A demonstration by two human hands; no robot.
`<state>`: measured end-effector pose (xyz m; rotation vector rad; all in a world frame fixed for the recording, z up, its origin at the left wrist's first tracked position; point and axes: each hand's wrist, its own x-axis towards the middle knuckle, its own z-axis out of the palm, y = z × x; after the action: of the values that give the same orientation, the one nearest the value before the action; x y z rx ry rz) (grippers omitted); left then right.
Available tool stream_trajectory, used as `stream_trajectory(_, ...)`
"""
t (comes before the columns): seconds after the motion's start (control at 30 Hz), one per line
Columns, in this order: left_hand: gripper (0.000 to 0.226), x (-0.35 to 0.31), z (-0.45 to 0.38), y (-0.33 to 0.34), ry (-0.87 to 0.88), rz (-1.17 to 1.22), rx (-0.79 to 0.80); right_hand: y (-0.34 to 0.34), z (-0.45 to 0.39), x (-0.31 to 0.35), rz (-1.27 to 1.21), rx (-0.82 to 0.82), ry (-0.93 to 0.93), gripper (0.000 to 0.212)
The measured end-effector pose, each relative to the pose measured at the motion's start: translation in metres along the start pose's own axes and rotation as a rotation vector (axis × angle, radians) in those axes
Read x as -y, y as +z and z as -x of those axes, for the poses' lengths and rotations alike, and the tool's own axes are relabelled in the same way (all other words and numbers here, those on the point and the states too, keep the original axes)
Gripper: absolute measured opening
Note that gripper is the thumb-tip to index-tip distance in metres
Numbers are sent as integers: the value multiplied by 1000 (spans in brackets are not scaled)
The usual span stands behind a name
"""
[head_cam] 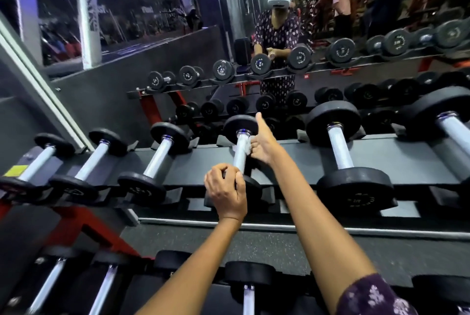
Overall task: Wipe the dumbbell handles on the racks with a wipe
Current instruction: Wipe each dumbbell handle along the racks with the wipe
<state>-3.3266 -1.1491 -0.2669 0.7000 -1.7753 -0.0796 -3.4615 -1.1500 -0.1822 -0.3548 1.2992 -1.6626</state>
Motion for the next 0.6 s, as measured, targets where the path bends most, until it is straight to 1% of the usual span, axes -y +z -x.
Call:
stream_trajectory(0.07,38,-1,0,2,-16,-7,-3,-4,-6,1,19,7,-8,97)
stream_trajectory(0.1,39,0,-1,2,-19,-10,-5,-3,-7,-1,62,10,11,101)
stream_trajectory(0.17,38,1,0,1,-3,-3,-15,-2,4,-6,128,23,54,89)
stream_trajectory(0.23,37,1,1,1,1,-9,-17,-9,9,-4,162,63,115,93)
stream_trajectory(0.3,38,-1,1,1,-7,-12,-8,-17,3,0,166,48,100,94)
stream_trajectory(0.33,38,-1,0,1,-2,-10,-10,-16,7,4,192,18,69,90)
stream_trajectory(0.37,37,-1,0,0,4,-10,-14,-14,8,3,155,15,72,80)
stream_trajectory(0.4,37,0,0,0,11,-13,-13,-8,14,3,123,43,108,77)
stream_trajectory(0.43,37,0,0,-1,17,-17,-10,-7,17,0,174,55,138,82)
stream_trajectory(0.5,36,0,0,-2,27,-24,-12,-8,24,0,276,65,137,103)
stream_trajectory(0.53,36,0,0,-1,26,-24,-9,-11,26,1,257,67,138,110)
stream_trajectory(0.6,36,1,-2,-1,29,-24,-10,-10,33,0,165,20,114,110)
